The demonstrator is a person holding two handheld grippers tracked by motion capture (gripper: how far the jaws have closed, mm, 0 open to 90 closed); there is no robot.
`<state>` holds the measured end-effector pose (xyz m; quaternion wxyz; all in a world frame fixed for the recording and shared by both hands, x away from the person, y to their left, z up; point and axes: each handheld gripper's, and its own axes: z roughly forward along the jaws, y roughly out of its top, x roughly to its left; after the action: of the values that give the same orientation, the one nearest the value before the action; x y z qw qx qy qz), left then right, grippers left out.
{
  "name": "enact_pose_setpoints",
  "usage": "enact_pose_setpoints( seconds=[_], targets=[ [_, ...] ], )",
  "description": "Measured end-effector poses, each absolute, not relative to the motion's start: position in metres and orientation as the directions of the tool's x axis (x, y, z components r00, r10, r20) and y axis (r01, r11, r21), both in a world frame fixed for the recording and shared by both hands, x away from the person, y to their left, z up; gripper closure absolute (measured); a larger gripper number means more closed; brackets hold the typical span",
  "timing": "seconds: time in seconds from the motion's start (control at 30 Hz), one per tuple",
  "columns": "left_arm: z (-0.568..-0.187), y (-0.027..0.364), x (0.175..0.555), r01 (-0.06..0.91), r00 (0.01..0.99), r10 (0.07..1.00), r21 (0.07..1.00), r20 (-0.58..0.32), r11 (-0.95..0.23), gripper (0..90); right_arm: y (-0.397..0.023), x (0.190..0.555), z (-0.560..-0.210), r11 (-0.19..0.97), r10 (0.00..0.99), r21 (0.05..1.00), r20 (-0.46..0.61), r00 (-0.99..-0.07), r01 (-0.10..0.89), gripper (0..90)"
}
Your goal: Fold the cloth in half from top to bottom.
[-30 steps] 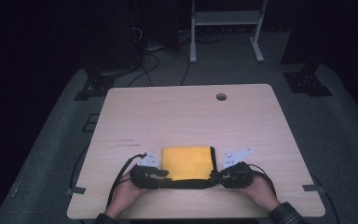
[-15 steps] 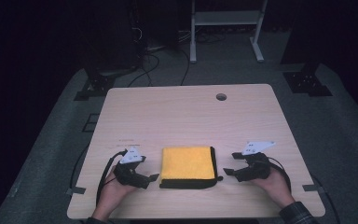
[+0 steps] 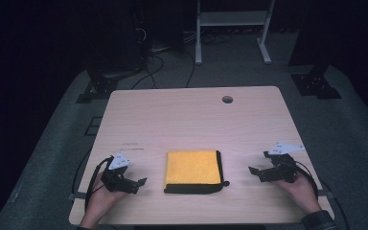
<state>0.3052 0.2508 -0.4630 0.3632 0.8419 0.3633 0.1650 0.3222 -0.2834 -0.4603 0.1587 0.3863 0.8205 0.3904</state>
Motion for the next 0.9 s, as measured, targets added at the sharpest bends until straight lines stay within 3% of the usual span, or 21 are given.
enact_pose_setpoints(
  seconds=[0.17, 0.9],
  targets=[
    [-0.470, 0.259, 0.304, 0.506, 0.665, 0.745, 0.708, 0.043, -0.492, 0.0, -0.297, 0.323, -0.471, 0.381, 0.789, 0.740, 0.052, -0.612, 0.555, 1.5],
    [-0.483, 0.271, 0.306, 0.511, 0.672, 0.741, 0.713, 0.017, -0.480, 0.0, -0.308, 0.322, -0.488, 0.381, 0.833, 0.715, 0.010, -0.554, 0.586, 1.3]
  ],
)
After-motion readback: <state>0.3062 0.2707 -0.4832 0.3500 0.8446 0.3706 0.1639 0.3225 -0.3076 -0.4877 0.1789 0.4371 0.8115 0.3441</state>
